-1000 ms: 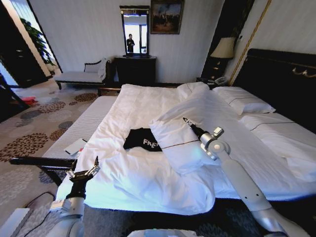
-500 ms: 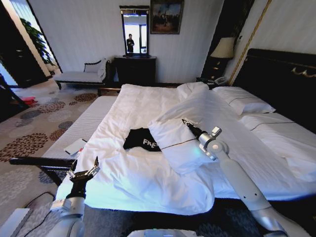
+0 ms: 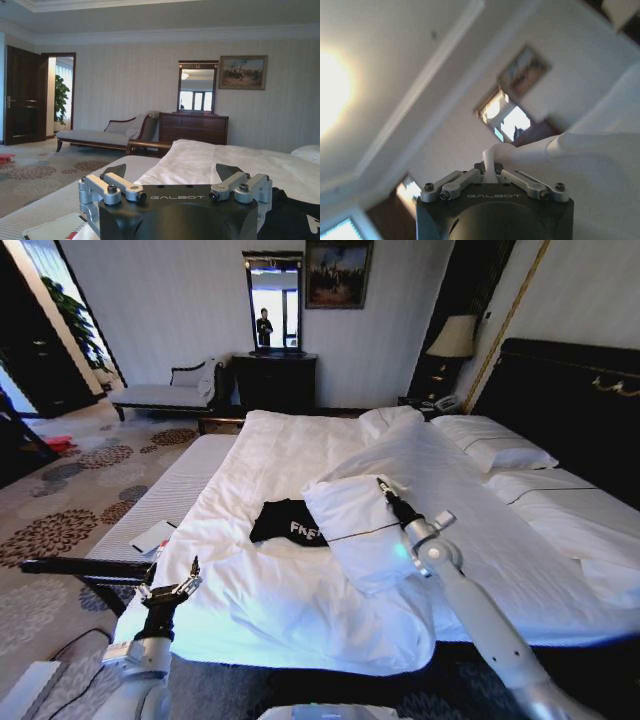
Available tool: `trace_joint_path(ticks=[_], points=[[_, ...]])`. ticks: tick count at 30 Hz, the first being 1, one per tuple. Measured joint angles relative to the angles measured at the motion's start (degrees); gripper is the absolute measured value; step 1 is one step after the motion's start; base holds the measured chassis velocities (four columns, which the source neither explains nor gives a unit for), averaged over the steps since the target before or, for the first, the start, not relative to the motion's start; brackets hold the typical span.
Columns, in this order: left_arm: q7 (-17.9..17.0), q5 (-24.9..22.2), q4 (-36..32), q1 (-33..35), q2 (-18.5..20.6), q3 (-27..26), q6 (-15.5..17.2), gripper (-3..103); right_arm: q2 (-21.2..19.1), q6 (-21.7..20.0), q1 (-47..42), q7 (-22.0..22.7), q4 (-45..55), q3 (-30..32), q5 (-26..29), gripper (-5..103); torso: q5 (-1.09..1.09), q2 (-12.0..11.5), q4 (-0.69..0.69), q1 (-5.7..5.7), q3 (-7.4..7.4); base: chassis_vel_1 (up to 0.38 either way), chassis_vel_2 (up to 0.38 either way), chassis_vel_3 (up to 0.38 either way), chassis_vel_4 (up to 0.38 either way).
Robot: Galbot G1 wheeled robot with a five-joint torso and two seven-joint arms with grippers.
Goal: Fold the clothes on the bed.
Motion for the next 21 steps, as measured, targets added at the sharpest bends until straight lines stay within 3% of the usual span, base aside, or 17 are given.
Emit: trace_joint_path(ticks=[3,10,21], points=[[0.0,0.0,0.5,-0.8,0.0,0.6,0.0,100,0.9,3.4,-5.1,0.9,4.5,4.2,-1.2,1,0.01,0.0,0.0,0.0,0.0,0.0,0.0,0.0,0.0],[0.1,-0.6,1.1,-2.0,0.2,1.1,-0.1,100,3.8,7.1,-12.2,4.6,10.4,11.2,-3.0,1,0.0,0.0,0.01,0.0,0.0,0.0,0.0,0.0,0.0],[0.1,-3.9,3.1,-5.2,1.6,1.2,0.2,100,13.8,13.1,-25.2,15.0,21.1,26.6,-9.4,1,0.01,0.0,0.0,-0.01,-0.01,0.0,0.0,0.0,0.0]])
